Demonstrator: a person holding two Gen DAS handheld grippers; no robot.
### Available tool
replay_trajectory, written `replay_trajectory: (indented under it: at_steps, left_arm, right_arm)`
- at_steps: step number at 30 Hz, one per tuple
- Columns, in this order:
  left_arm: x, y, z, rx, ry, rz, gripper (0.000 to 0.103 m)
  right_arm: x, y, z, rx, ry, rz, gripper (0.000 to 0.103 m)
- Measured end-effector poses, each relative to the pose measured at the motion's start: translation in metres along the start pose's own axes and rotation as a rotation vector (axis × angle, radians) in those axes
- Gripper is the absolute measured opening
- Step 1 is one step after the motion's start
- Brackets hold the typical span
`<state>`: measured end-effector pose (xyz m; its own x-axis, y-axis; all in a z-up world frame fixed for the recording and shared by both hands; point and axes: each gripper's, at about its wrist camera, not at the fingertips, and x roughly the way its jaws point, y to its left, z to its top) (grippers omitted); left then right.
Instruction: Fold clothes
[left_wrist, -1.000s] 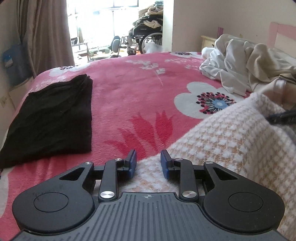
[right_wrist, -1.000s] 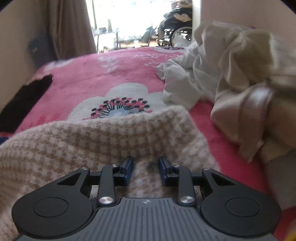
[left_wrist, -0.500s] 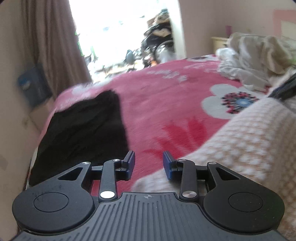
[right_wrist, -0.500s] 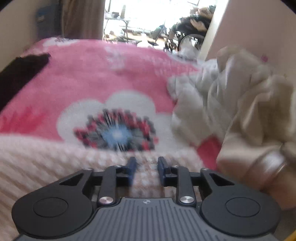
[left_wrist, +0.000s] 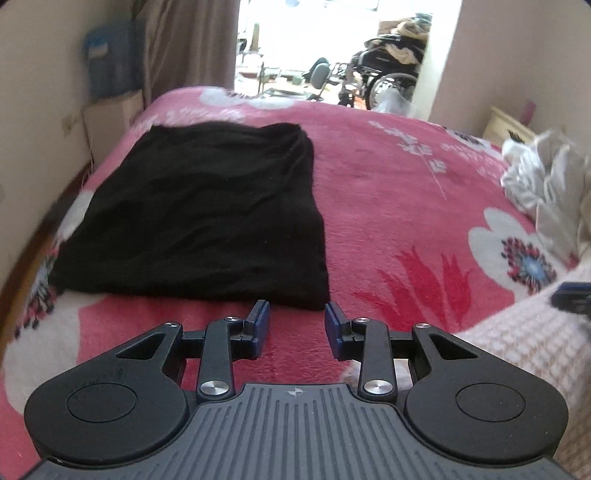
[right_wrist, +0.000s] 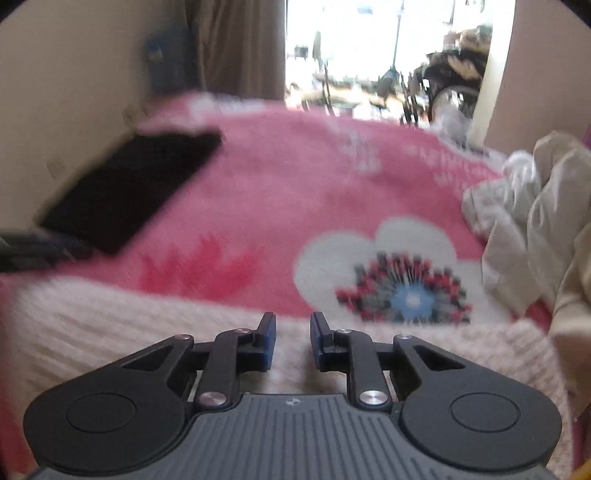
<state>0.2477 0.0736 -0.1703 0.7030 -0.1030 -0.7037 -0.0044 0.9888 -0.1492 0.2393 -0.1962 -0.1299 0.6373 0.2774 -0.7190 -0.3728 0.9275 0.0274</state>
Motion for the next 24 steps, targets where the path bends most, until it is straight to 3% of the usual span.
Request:
replay_trajectory:
  at_steps: [1, 3, 6, 9, 11, 15, 18, 21, 24]
  left_arm:
    - [0.001, 0.003, 0.002, -0.022, -0.001, -0.013, 0.033]
    - [0.000, 0.009, 0.005, -0.072, -0.011, -0.047, 0.033]
    - [-0.006, 0.013, 0.010, -0.137, -0.057, -0.181, 0.033]
    - [-0.013, 0.002, 0.008, -0.073, -0.073, -0.293, 0.033]
    - [-0.013, -0.011, 0.002, 0.022, -0.042, -0.310, 0.033]
    - [-0.007, -0.045, -0.016, 0.265, 0.003, -0.204, 0.034]
    - [-0.008, -0.066, -0.033, 0.437, -0.035, -0.104, 0.034]
    - [-0.006, -0.062, -0.032, 0.419, -0.031, -0.097, 0.034]
    - [-0.003, -0.056, -0.028, 0.386, -0.027, -0.096, 0.034]
  right_arm:
    - [-0.005, 0.002, -0.002, 0.008, -0.006, 0.015, 0.022]
    - [0.007, 0.012, -0.025, -0.051, 0.069, 0.019, 0.022]
    - [0.011, 0.020, -0.045, -0.100, 0.046, -0.013, 0.022]
    - [-0.012, 0.022, -0.017, -0.041, 0.061, -0.011, 0.023]
    - [-0.032, 0.030, -0.018, -0.076, 0.048, 0.024, 0.023]
    - [-0.010, 0.039, -0.065, -0.192, 0.180, -0.020, 0.023]
    - [-0.013, 0.041, -0.067, -0.188, 0.155, -0.031, 0.022]
    - [-0.036, 0.049, -0.051, -0.199, 0.120, -0.010, 0.023]
    - [-0.054, 0.063, -0.055, -0.240, 0.108, 0.100, 0.023]
